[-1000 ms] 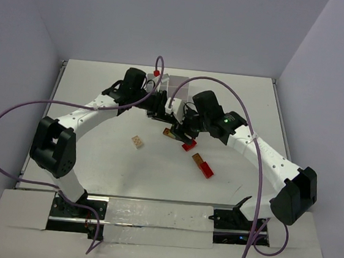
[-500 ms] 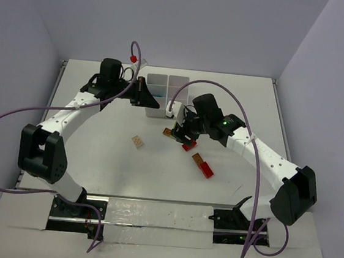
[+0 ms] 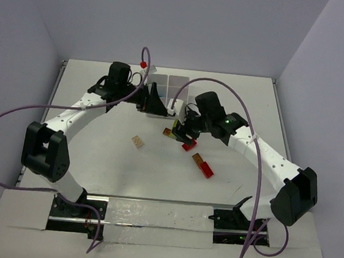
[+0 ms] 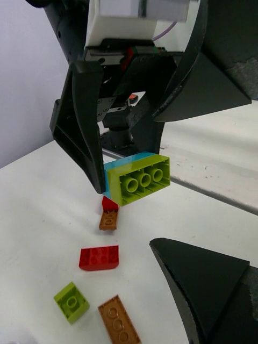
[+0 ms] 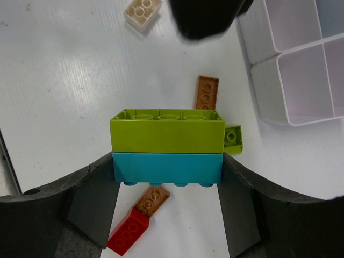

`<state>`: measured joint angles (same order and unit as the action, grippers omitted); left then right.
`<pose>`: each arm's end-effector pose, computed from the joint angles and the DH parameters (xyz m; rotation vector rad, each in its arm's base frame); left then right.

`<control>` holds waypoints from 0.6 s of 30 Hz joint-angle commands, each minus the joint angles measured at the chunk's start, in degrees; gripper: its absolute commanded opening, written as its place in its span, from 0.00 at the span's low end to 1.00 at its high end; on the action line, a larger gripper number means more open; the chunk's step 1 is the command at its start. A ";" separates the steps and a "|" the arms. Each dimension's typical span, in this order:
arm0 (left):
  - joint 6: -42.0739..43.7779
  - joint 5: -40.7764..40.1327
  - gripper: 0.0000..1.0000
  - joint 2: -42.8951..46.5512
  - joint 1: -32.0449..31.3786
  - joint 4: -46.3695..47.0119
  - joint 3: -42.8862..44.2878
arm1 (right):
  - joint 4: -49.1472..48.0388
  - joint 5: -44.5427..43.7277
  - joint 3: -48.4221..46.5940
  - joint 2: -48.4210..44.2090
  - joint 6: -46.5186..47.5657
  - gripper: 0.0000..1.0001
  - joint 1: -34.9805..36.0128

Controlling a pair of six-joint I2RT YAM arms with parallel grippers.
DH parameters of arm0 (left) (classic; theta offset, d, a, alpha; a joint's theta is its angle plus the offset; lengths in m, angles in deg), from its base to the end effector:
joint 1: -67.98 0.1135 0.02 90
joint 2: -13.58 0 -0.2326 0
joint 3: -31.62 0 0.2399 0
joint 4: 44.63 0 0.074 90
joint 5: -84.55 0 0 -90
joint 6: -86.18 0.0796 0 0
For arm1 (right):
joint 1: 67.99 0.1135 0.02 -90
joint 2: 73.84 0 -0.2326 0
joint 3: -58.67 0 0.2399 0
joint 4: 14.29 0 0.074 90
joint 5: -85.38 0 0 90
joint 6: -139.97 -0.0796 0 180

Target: Sort the legos into containers by color

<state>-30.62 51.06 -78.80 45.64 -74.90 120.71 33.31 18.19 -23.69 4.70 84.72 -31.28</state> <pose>0.3146 -0.2011 0.2669 0.5393 2.1860 -1.5401 0.2377 0.2158 0.2555 -1.5042 1.7519 0.4808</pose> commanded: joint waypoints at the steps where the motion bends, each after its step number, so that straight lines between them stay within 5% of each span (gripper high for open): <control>1: -1.42 0.76 0.99 1.41 -1.88 1.40 0.25 | 0.05 3.96 -4.73 -0.88 -0.70 0.20 -0.06; 18: -7.28 3.91 0.70 -1.70 -4.31 3.81 1.93 | 1.20 4.49 -8.14 0.12 -1.19 0.19 1.79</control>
<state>-35.10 52.45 -79.52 41.50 -74.62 120.69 34.83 22.78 -28.94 5.15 84.05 -30.30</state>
